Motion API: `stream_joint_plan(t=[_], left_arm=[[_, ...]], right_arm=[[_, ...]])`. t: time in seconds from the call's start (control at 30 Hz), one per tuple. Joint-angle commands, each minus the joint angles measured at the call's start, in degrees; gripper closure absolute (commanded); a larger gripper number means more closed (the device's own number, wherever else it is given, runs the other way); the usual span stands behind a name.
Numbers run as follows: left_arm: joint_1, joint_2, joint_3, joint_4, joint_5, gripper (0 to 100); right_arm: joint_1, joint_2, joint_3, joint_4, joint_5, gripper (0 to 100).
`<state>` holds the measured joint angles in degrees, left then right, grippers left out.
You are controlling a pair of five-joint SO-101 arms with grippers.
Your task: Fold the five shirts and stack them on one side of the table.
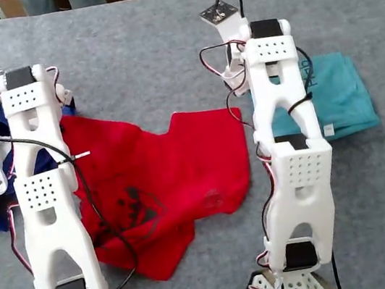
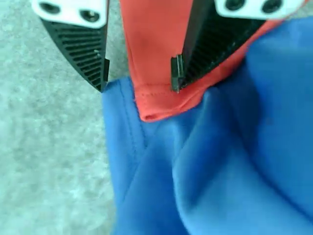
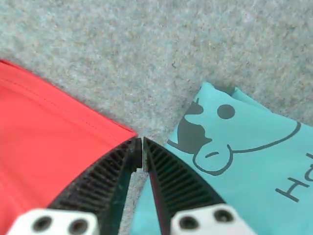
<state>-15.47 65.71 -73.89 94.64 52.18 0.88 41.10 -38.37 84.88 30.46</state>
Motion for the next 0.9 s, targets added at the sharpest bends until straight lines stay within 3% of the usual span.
stream_joint_plan(t=[0.0,0.87], left_arm=[[-1.8,-1.2,-0.2,-0.5,0.5,78],[-2.1,-0.7,0.3,0.4,0.4,83]], right_arm=[[-1.0,-0.4,-2.7,-0.7,-0.4,98.2],[-1.1,-0.4,-2.7,-0.7,-0.4,98.2]])
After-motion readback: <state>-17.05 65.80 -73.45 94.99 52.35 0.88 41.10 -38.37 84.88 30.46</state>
